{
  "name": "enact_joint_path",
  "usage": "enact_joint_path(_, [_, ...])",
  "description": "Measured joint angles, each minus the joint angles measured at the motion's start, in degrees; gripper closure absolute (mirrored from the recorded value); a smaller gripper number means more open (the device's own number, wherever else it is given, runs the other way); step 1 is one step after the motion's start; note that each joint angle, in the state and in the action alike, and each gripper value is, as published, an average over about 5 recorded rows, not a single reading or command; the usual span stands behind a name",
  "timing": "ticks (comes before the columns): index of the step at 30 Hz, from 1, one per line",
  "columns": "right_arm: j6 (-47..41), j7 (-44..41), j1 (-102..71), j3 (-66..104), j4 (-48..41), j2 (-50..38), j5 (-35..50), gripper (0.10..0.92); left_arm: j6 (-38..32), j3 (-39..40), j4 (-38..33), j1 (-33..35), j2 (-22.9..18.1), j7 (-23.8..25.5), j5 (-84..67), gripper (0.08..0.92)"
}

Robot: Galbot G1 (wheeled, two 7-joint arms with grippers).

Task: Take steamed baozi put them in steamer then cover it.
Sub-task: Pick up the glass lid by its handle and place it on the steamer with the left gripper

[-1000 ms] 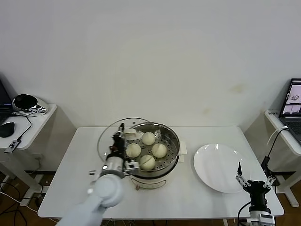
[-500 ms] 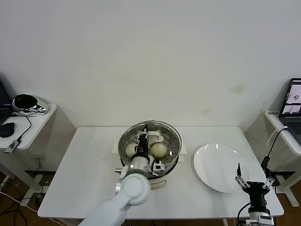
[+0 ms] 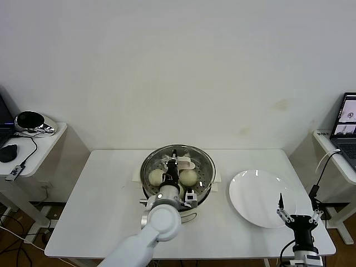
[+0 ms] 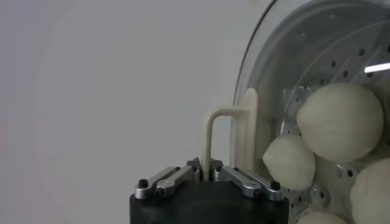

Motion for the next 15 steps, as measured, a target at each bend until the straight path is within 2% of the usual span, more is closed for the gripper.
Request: enact_joint_path(15, [0.3, -0.1, -0.2, -0.2, 0.0, -0.1, 0.0, 0.203, -0.8, -1.6, 1.4, 0.6, -0.8, -0.5, 0.6, 0.848])
